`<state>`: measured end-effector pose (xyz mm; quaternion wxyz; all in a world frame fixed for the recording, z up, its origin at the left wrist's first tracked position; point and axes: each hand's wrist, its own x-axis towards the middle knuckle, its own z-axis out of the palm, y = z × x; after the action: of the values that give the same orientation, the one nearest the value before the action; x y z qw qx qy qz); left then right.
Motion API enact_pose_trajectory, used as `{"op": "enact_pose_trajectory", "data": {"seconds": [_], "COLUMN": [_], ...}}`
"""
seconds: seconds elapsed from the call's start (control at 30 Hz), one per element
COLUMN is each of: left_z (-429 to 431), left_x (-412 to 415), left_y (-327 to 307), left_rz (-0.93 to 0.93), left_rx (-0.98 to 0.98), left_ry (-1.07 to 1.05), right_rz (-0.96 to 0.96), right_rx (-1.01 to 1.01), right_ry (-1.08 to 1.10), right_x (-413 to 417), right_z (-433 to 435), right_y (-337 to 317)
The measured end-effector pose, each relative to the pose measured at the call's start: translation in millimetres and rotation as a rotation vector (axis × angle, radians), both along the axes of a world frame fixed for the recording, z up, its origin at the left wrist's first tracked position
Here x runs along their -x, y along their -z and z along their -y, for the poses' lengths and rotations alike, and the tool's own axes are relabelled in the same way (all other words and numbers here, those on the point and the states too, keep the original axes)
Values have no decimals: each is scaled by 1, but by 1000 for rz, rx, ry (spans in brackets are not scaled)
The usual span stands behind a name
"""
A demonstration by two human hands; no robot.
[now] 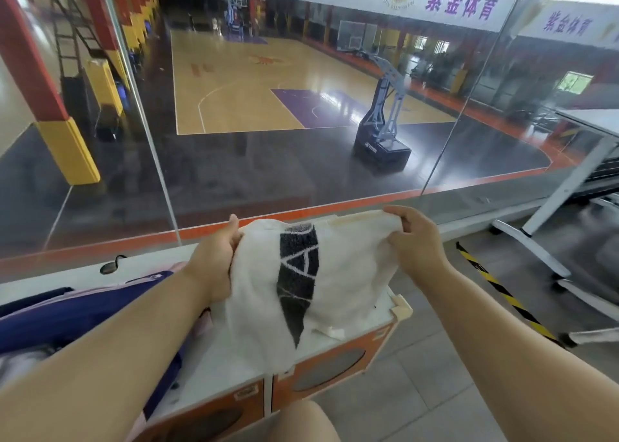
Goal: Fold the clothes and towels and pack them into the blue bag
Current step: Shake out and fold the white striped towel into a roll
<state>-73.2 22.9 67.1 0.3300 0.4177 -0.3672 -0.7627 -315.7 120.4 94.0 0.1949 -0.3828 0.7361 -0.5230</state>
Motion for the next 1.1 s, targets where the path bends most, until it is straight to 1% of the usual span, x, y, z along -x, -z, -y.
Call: {"op": "enact_pose_trajectory", "data": {"seconds": [0.03, 0.1, 0.13, 0.17, 0.23, 0.27, 0.33, 0.37, 0.5, 0.57, 0.63, 0.7, 0.77, 0.83, 0.93, 1.0, 1.1], "left_z": [-1, -7, -10, -14, -20, -23, -26, -28, -25, -21, -21, -23, -23, -21, -19, -20, -26], "left_x": [-3, -6, -9, -9, -13, -13, -14, -15, -26, -35, -40, -42, -44, -46, -54, -59, -64], "left_y": [2, 5, 5, 5, 4, 4, 7, 5, -2, -4, -6, -8, -12, -17, -25, -30, -36], "left_rz": [72, 253, 326, 374, 418, 423, 446, 470, 401, 356, 337, 303, 256, 178, 77, 52, 31], "left_rx": [24, 61, 55, 6, -103, -105, 1, 40, -58, -64, -32, 45, 130, 160, 173, 182, 141], "left_ry": [10, 102, 170, 242, 368, 414, 397, 355, 314, 245, 150, 54, -29, -95, -105, -73, -90], "right_rz": [30, 96, 117, 130, 113, 88, 39, 22, -13, -32, -56, -72, -60, -54, -48, -24, -2], "right_rx": [10, 35, 53, 69, 74, 59, 33, 30, 6, -15, -26, -35, -40, -39, -46, -53, -50], "right_ry": [27, 53, 53, 49, 33, 23, 14, 11, 12, 15, 5, -5, -12, -25, -51, -83, -108], "right_x": [-2, -7, -11, -14, -18, -19, -21, -22, -21, -19, -18, -20, -22, -24, -27, -27, -30], "right_z": [-1, -2, -2, -2, -1, -2, -2, -3, -6, -9, -11, -13, -15, -17, -21, -24, -26], "right_y": [-2, -5, -8, -9, -11, -11, -12, -12, -15, -17, -19, -19, -20, -21, -22, -22, -22]}}
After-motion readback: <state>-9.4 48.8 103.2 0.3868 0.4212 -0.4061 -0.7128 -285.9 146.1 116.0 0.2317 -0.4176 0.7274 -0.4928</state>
